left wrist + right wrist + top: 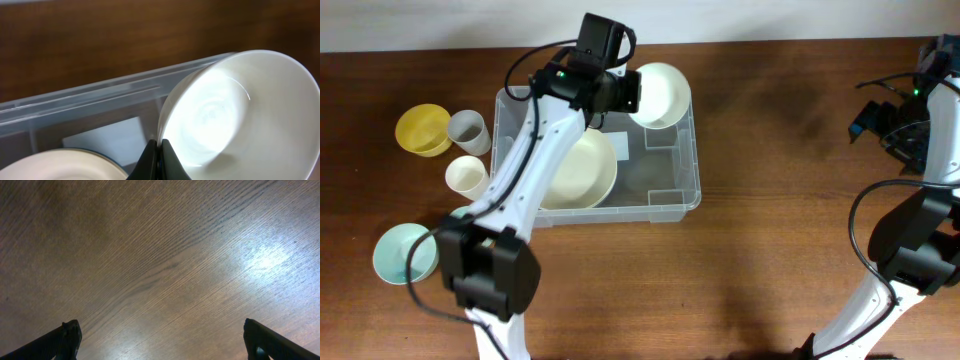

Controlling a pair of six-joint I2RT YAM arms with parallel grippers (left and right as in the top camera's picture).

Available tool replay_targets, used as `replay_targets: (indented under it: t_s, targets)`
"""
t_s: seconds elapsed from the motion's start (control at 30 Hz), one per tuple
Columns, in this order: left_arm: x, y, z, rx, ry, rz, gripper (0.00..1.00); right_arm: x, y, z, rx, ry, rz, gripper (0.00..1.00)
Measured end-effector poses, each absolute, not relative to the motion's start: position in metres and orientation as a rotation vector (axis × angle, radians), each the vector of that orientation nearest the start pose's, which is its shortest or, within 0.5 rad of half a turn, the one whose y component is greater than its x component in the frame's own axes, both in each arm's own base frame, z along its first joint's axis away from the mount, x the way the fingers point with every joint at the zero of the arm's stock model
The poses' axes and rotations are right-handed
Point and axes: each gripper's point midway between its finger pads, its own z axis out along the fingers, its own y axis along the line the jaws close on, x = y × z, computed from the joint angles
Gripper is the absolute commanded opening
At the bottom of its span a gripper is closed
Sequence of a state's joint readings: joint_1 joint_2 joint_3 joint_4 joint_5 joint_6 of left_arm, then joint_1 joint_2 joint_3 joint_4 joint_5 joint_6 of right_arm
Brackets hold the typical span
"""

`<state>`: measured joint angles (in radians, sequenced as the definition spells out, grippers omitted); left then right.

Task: Pack container
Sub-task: 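Carry the white bowl with the left gripper into the container's right side, then release the white bowl and move the left gripper to the yellow bowl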

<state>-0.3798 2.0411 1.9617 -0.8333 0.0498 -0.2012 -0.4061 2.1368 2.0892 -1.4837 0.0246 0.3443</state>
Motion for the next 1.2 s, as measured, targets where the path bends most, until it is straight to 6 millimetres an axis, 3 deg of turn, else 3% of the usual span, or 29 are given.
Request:
replay_targets:
  t_s: [0.27, 0.47, 0.57, 0.77, 0.83, 0.93, 1.0, 1.1, 1.2]
  targets:
    - [0.514, -0.187, 0.126, 0.193, 2.621, -0.226, 0.01, 0.383, -0.169, 0.139, 1.138, 2.886, -0.040, 0.99]
    - [0.512, -0.192, 0.110, 0.204, 2.657, -0.260, 0.02, 0.383, -0.169, 0.139, 1.138, 2.886, -0.040, 0.99]
    - [0.510, -0.195, 0.110, 0.214, 2.659, -0.284, 0.16, 0.383, -0.169, 0.139, 1.138, 2.886, -0.040, 0.99]
    - [0.507, -0.196, 0.109, 0.222, 2.671, -0.299, 0.28, 0.383, -0.169, 0.139, 1.138, 2.886, -0.040, 0.99]
    - [0.507, -0.197, 0.109, 0.226, 2.672, -0.299, 0.52, 0.383, -0.169, 0.139, 1.138, 2.887, -0.040, 0.99]
    - [0.507, -0.197, 0.109, 0.239, 2.669, -0.300, 0.74, 0.383, -0.169, 0.139, 1.138, 2.887, -0.040, 0.99]
    - [0.507, -0.195, 0.110, 0.236, 2.672, -0.298, 0.80, 0.383, -0.169, 0.139, 1.138, 2.886, -0.040, 0.99]
    - [0.512, -0.185, 0.124, 0.221, 2.662, -0.295, 0.99, 0.383, -0.169, 0.139, 1.138, 2.887, -0.040, 0.99]
    - [0.529, -0.165, 0.156, 0.162, 2.607, -0.296, 1.00, 0.383, -0.169, 0.139, 1.138, 2.887, -0.041, 0.99]
